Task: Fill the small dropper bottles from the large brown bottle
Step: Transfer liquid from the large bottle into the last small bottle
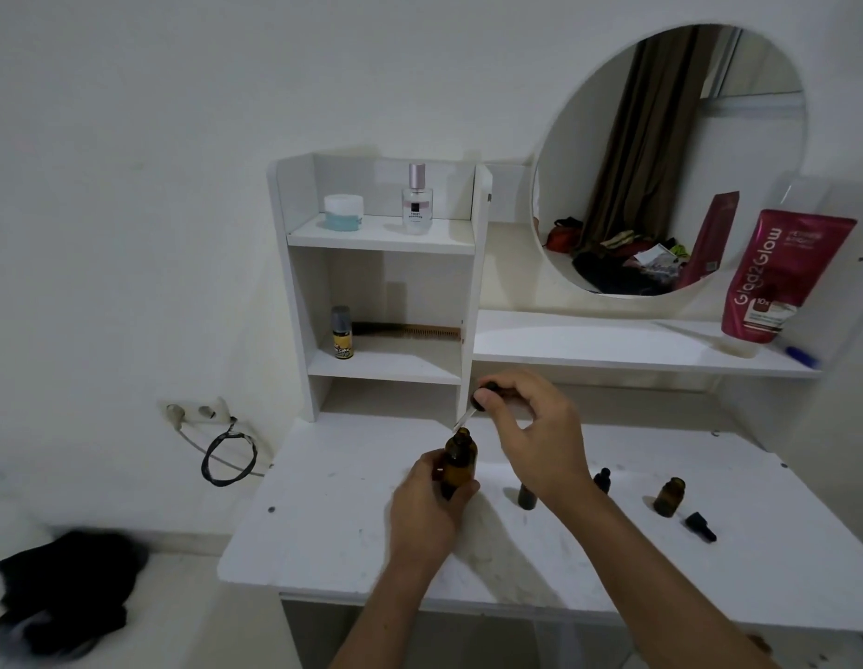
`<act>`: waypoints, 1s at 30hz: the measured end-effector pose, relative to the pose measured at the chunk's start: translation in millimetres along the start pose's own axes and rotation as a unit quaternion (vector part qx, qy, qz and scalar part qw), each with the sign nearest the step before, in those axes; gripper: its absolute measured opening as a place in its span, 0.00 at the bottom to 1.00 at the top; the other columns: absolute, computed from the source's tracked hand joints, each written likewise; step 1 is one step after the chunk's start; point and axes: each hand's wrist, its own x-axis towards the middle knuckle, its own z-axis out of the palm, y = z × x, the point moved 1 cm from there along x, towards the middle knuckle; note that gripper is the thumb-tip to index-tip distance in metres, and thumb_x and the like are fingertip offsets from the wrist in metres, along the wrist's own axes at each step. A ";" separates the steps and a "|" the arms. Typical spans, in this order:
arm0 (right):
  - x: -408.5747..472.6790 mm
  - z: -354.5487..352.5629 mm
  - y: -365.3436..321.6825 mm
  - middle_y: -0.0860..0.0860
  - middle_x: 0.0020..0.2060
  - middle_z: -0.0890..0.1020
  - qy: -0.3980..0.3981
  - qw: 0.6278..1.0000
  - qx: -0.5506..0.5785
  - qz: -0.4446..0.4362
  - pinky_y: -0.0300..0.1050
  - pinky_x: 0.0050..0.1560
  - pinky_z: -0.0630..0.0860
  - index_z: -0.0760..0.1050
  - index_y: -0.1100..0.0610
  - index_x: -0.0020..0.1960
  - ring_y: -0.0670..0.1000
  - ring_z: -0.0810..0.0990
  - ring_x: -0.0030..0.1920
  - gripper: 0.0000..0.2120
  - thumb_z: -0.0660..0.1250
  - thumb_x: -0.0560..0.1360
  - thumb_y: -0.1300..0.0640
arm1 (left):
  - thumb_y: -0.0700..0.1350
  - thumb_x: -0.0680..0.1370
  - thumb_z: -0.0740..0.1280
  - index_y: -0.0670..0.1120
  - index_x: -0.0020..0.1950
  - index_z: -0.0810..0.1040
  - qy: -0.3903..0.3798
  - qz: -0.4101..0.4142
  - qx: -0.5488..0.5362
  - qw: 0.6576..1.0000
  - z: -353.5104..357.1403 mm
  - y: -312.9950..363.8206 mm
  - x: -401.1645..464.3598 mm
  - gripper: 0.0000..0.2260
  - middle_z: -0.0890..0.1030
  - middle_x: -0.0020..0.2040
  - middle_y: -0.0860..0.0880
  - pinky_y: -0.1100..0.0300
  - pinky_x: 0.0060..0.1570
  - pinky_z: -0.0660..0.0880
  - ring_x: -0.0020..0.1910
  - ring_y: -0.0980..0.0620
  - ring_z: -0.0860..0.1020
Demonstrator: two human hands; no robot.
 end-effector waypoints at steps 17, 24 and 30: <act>4.0 12.9 21.8 0.44 0.48 0.85 -0.041 0.998 0.003 0.050 0.31 0.52 0.79 0.84 0.55 0.54 0.43 0.84 0.49 0.05 0.72 0.79 0.58 | 0.59 0.76 0.72 0.58 0.67 0.72 0.007 0.010 0.024 1.000 3.2 -4.4 0.6 0.21 0.78 0.55 0.65 0.64 0.54 0.74 0.53 0.60 0.79; -8.8 27.6 42.8 0.43 0.51 0.85 -0.148 0.981 -0.045 0.114 0.42 0.59 0.81 0.82 0.51 0.58 0.42 0.83 0.52 0.09 0.71 0.79 0.54 | 0.58 0.77 0.72 0.57 0.68 0.73 0.016 0.013 0.028 0.999 6.2 -4.0 1.8 0.21 0.81 0.61 0.60 0.57 0.62 0.78 0.58 0.57 0.81; -10.8 32.0 46.0 0.44 0.52 0.85 -0.147 0.981 -0.056 0.114 0.43 0.61 0.81 0.82 0.51 0.59 0.43 0.83 0.53 0.09 0.71 0.79 0.52 | 0.60 0.77 0.71 0.58 0.67 0.73 0.024 0.007 0.049 0.998 6.7 -5.0 2.7 0.21 0.81 0.62 0.60 0.59 0.61 0.76 0.58 0.56 0.81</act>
